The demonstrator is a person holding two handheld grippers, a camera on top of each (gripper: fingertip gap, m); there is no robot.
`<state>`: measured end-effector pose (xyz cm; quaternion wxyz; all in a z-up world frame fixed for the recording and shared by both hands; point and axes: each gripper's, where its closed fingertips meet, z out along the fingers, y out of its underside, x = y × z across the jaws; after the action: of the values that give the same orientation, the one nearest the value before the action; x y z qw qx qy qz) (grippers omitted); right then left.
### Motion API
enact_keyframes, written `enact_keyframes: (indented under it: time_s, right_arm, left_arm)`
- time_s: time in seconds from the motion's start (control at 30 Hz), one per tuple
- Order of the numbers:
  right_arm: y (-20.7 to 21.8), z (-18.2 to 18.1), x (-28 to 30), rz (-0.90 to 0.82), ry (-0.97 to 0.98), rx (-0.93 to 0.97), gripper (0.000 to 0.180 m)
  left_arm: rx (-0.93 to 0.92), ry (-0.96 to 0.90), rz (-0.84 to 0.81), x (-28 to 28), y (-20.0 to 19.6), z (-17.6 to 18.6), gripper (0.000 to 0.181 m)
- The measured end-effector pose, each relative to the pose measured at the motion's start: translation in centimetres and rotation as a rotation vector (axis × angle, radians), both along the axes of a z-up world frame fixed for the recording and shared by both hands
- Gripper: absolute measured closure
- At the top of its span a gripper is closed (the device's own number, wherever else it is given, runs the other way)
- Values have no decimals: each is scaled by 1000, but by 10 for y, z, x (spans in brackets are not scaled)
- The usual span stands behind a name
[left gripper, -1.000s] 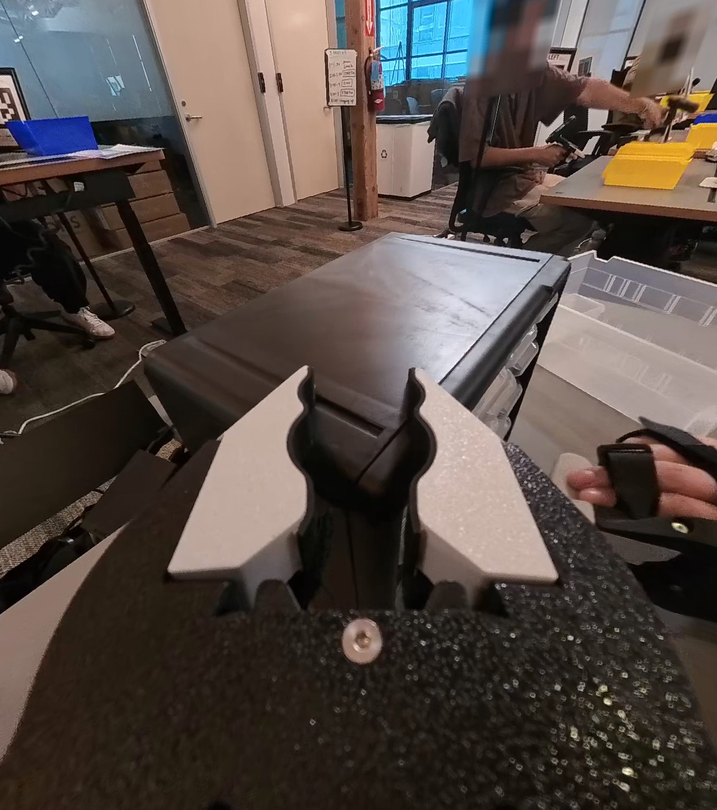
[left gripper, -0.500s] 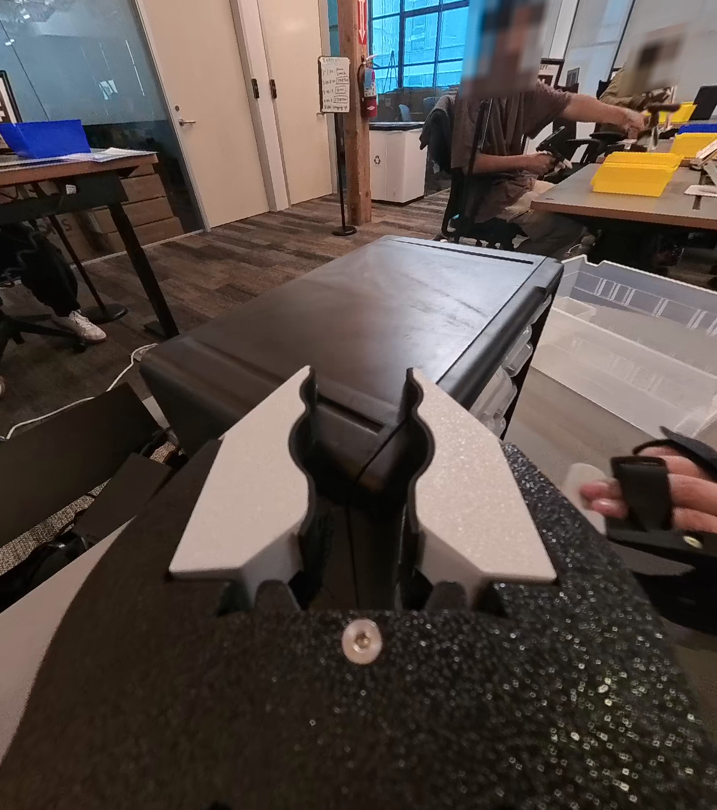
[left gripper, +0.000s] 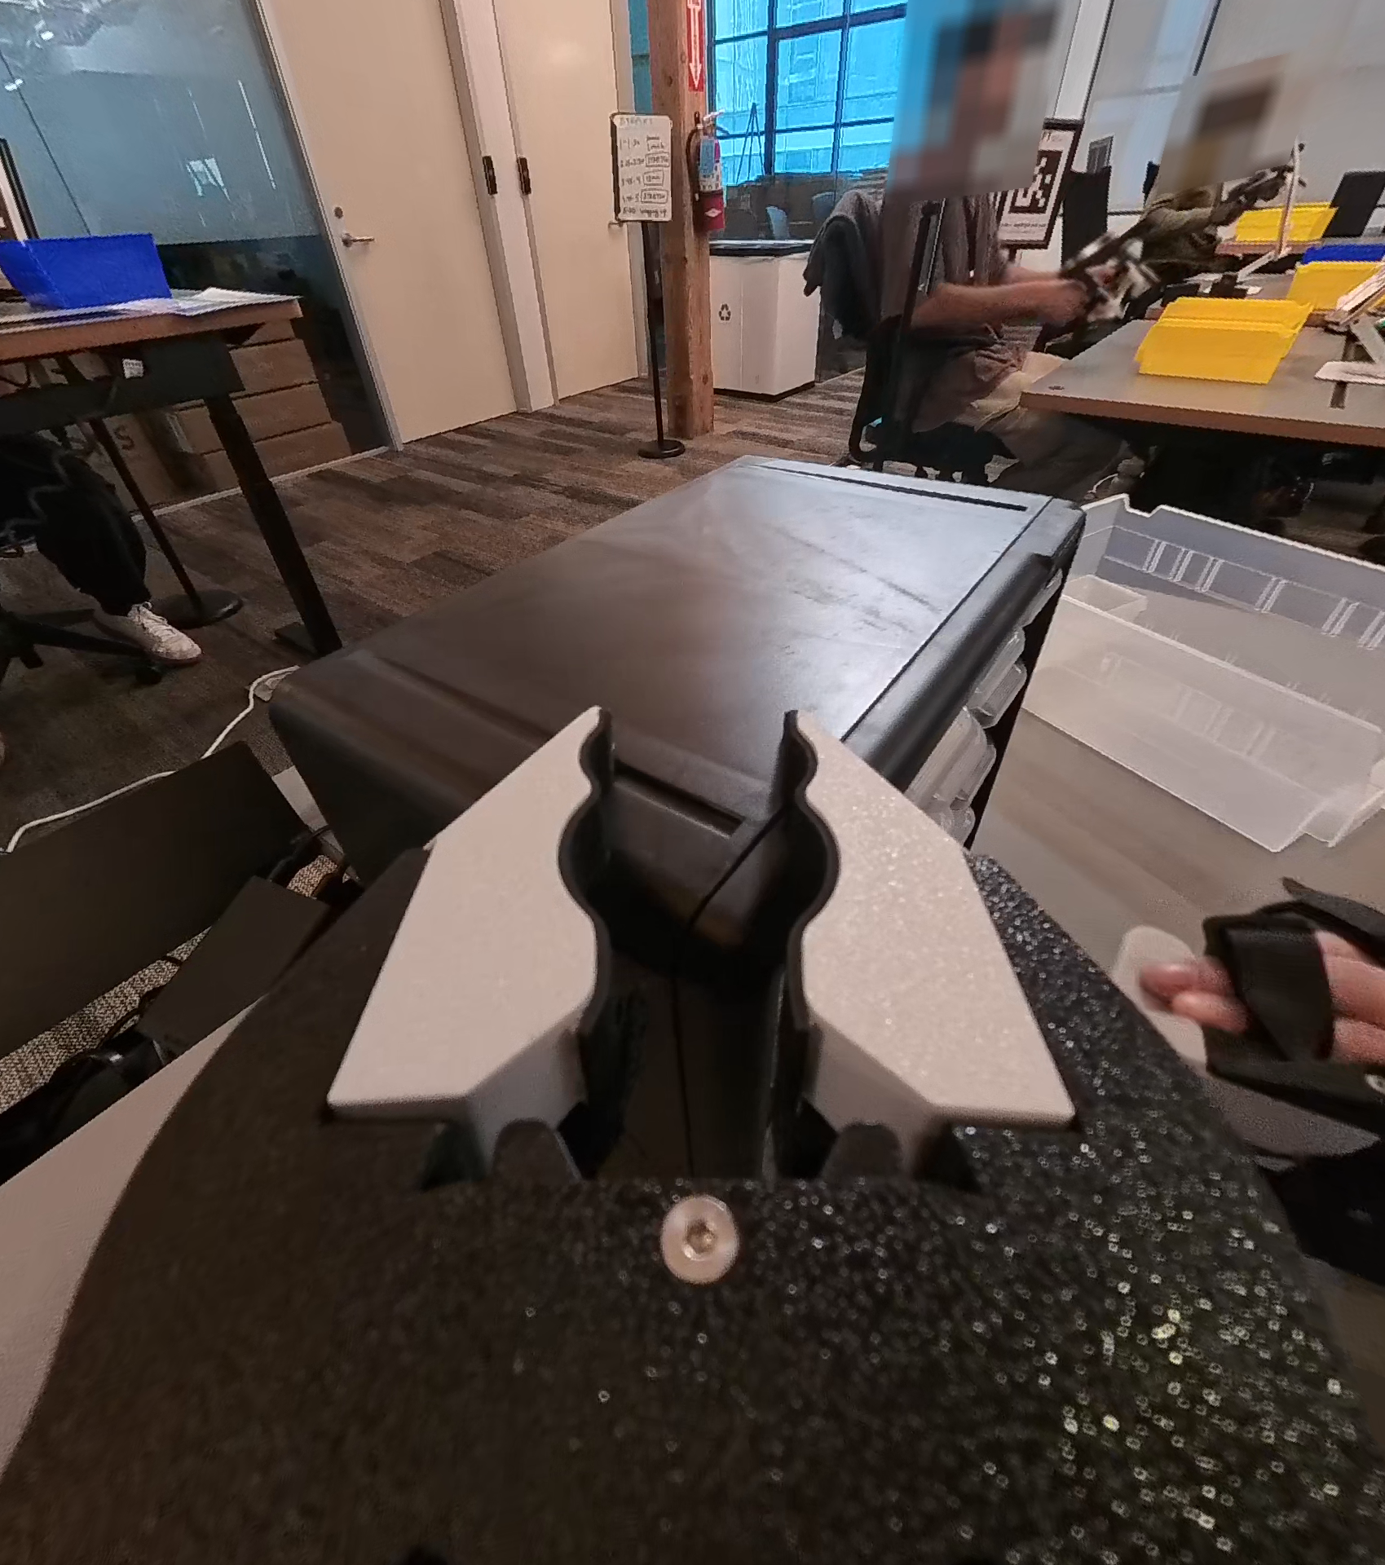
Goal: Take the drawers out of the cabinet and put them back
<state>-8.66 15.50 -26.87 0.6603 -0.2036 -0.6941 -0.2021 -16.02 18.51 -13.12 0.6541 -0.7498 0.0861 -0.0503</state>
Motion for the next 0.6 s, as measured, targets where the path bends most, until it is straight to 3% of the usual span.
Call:
enact_keyframes:
  time_s: [0.3, 0.5, 0.6]
  right_arm:
    - [-47, 6, 41, 128, 8, -111, 137]
    - [-74, 20, 73, 307, 12, -479, 136]
    - [-78, 5, 90, 351, -83, -586, 136]
  left_arm:
    - [5, -22, -21, 0, -2, 0, 145]
    - [4, -27, -22, 0, -2, 0, 145]
    - [3, -29, -21, 0, -2, 0, 144]
